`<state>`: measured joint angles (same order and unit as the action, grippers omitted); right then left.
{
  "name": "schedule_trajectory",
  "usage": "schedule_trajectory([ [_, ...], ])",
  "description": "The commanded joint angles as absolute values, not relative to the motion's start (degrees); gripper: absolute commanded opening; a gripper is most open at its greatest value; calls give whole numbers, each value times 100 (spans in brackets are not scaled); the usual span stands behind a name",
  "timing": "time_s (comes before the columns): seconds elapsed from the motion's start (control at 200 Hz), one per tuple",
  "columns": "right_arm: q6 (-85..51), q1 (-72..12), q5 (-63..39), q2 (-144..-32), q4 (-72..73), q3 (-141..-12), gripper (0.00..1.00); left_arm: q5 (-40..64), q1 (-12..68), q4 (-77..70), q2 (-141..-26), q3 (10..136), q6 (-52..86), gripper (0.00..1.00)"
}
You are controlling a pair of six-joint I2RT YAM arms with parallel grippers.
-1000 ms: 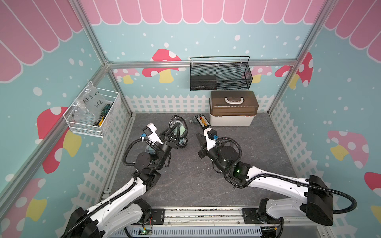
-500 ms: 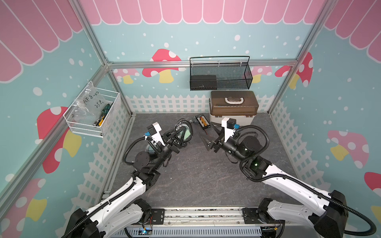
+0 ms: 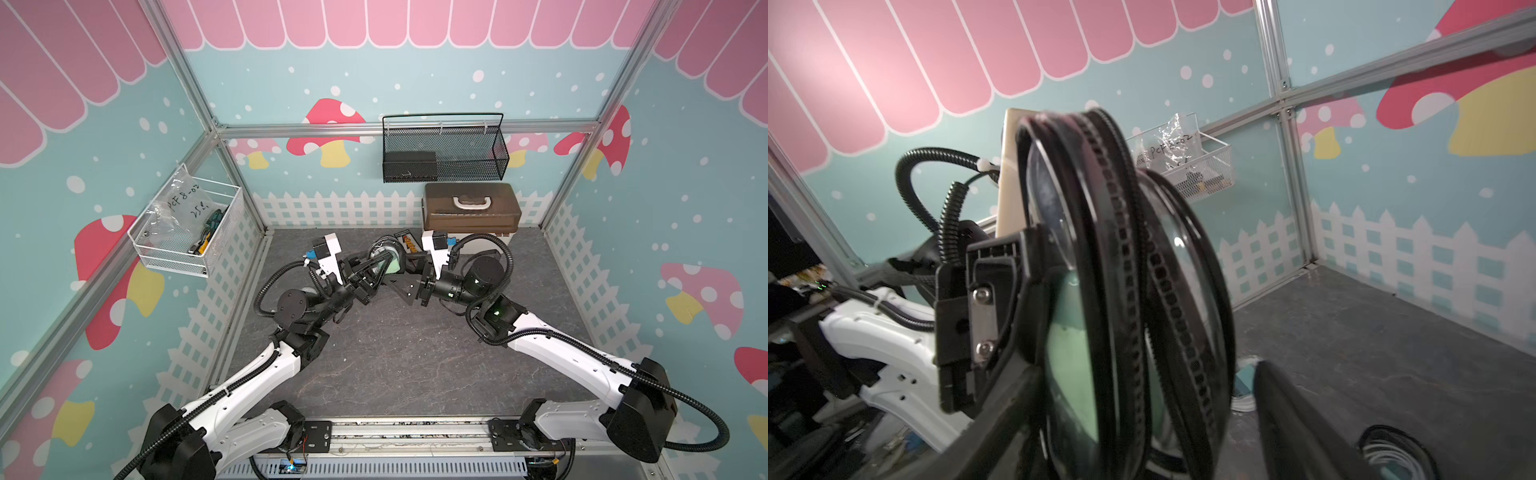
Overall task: Pack away charging kits
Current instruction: Pick up the storage bag at the center of the board.
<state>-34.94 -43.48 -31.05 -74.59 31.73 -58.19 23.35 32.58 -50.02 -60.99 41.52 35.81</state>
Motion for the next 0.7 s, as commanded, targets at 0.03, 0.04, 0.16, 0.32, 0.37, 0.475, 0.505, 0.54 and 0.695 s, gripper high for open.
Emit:
schedule_trajectory([
  [0.03,-3716,-4342,-3402,-7482,3620,-5964,41,2548,3229,-5238,-6107,4298,3708,0],
  [0.04,-3722,-4342,-3401,-7473,3627,-5956,38,2546,3229,-5238,-6108,4291,3709,0],
  [0.16,-3718,-4342,-3339,-7371,3656,-5876,16,2545,3234,-5216,-6082,4271,3718,0],
  [0.32,-3709,-4342,-3288,-7341,3612,-5849,0,2616,3232,-5058,-6077,4342,3739,22],
  [0.37,-3696,-4344,-3248,-7372,3555,-5875,0,2667,3241,-5071,-6087,4342,3751,37],
  [0.475,-3674,-4328,-3249,-7472,3382,-6000,0,2770,3235,-4980,-6137,4367,3739,42],
  [0.505,-3665,-4333,-3255,-7502,3318,-6056,0,2800,3233,-4959,-6163,4374,3734,43],
  [0.54,-3635,-4329,-3269,-7530,3202,-6130,0,2827,3236,-4927,-6186,4385,3718,46],
  [0.695,-3419,-4325,-3302,-7620,2744,-6344,0,2985,3230,-4704,-6288,4505,3621,41],
])
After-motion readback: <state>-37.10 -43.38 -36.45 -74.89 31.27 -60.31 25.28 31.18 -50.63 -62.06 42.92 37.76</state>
